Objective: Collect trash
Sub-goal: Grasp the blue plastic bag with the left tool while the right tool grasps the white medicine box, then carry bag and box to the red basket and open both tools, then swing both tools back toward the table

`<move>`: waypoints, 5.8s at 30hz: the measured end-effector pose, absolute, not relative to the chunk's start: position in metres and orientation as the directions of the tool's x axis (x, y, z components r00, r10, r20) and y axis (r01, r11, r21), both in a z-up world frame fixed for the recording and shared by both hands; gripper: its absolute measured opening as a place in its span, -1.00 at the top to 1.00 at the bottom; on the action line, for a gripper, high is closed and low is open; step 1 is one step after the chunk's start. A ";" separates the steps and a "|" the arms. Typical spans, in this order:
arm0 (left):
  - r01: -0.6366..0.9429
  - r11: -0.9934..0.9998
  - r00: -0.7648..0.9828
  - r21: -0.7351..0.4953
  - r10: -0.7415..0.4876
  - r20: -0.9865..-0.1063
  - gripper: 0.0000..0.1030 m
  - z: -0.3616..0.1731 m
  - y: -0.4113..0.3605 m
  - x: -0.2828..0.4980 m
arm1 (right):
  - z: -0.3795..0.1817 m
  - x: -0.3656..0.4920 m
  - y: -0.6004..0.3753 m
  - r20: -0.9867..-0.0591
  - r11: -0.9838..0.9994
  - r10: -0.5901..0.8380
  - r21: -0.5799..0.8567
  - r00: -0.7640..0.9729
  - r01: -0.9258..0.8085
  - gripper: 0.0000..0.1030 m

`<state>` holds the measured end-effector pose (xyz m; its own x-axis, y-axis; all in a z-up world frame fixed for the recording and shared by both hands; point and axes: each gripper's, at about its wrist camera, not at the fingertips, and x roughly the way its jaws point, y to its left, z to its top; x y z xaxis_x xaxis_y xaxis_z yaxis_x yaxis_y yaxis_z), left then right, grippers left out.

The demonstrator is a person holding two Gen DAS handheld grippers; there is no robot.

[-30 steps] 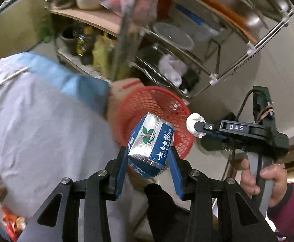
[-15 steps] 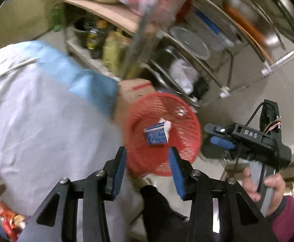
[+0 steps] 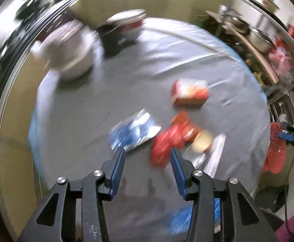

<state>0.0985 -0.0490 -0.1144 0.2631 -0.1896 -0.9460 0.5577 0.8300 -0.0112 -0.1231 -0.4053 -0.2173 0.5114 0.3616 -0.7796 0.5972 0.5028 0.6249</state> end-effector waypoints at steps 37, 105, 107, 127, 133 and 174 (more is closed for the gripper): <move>0.685 0.670 -0.067 -0.285 -0.333 -0.941 -0.22 -0.197 -0.081 -0.016 | -0.289 -0.026 -0.310 -0.823 0.511 0.511 0.522 0.247 0.683 0.26; 0.917 0.393 0.186 -0.065 -0.567 -0.803 0.42 -0.110 -0.266 -0.042 | -0.154 -0.204 -0.385 -0.775 0.632 -0.292 0.284 0.560 0.721 0.69; 0.933 0.353 0.165 -0.065 -0.581 -0.797 0.42 -0.108 -0.283 -0.053 | -0.156 -0.225 -0.397 -0.775 0.581 -0.328 0.285 0.540 0.762 0.69; 0.992 0.045 -0.069 -0.116 -0.580 -0.812 0.41 -0.121 -0.442 -0.168 | -0.185 -0.362 -0.476 -0.802 0.247 -0.441 0.323 0.403 0.913 0.68; 0.986 0.074 -0.084 -0.149 -0.552 -0.830 0.29 -0.129 -0.465 -0.164 | -0.202 -0.364 -0.497 -0.812 0.193 -0.393 0.386 0.431 0.902 0.62; 0.337 0.938 0.594 0.083 -0.143 -0.792 -0.30 -0.053 -0.020 0.047 | -0.103 -0.040 -0.340 -0.694 0.761 0.018 0.477 0.720 0.441 -0.27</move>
<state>0.0466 -0.0202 -0.0530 0.5938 -0.1434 -0.7917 0.3372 0.9377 0.0830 -0.0404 -0.3399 -0.1026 0.7201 0.0176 -0.6936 0.4405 0.7607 0.4767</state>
